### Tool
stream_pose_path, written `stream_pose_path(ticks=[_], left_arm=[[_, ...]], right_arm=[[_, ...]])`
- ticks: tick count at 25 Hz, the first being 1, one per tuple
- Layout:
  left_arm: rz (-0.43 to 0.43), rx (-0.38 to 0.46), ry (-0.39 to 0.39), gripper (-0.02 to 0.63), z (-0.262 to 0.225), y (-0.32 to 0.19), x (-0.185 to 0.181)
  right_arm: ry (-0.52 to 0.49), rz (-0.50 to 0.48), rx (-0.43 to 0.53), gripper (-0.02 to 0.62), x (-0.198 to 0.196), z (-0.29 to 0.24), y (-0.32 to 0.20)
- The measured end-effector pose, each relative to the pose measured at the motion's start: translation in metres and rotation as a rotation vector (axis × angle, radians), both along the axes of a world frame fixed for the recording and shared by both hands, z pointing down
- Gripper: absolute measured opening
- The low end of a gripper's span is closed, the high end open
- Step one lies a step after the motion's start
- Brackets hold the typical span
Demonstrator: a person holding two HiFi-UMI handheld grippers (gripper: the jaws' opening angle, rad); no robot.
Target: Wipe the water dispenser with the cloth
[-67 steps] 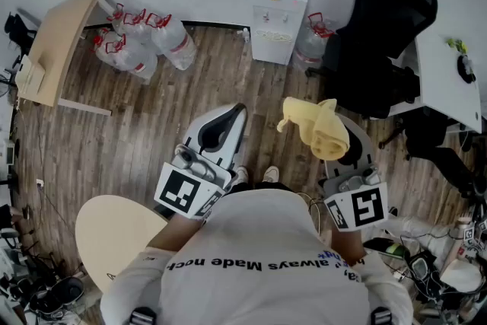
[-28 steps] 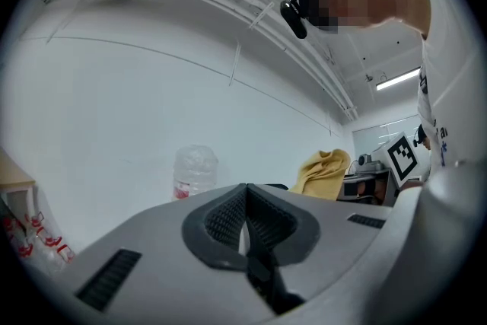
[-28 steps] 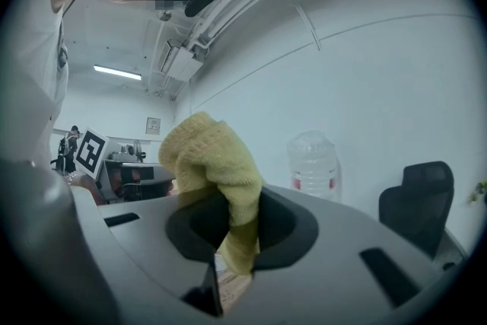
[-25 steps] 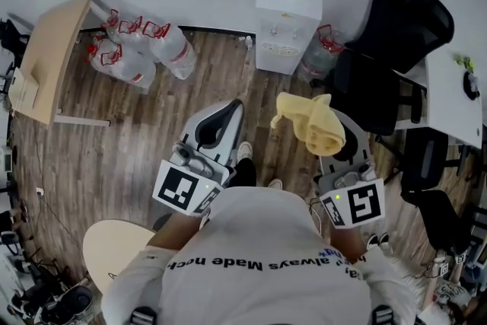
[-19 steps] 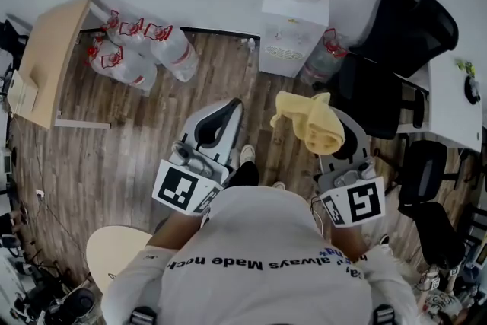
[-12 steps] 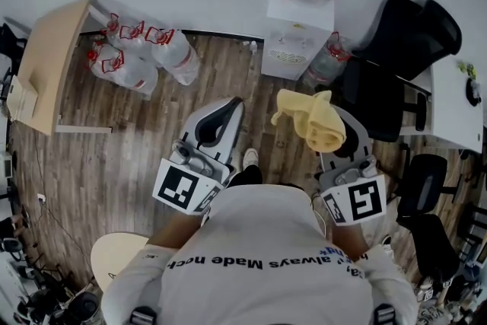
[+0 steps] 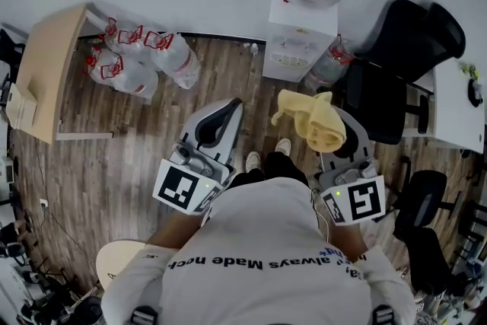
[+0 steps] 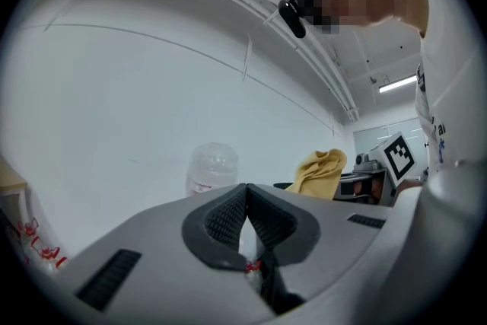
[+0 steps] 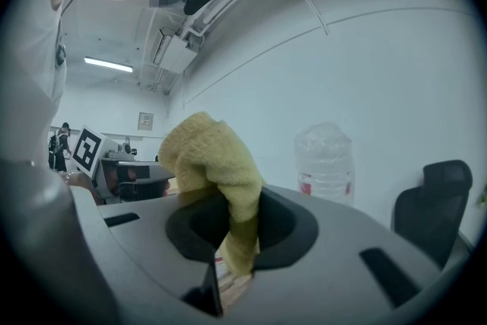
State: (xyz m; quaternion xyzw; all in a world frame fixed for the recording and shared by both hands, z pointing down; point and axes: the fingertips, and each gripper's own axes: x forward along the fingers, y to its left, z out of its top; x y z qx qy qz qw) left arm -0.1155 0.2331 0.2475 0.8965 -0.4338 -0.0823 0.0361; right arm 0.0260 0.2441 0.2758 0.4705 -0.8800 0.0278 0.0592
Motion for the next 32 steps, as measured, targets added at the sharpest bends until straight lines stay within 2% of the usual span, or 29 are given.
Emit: stream_pose_path(ticks=[16,32], left_arm=[[0.003,0.014,0.002,0.019,-0.007,-0.091,0.042],[-0.028,0.023,-0.012,0.018,-0.013,-0.156,0.098]], right_arm=[[0.002,0.039,0.017,0.064,0.052,-0.003,-0.093],[-0.017,0.002,0.028,0.064,0.105,-0.005,-0.166]])
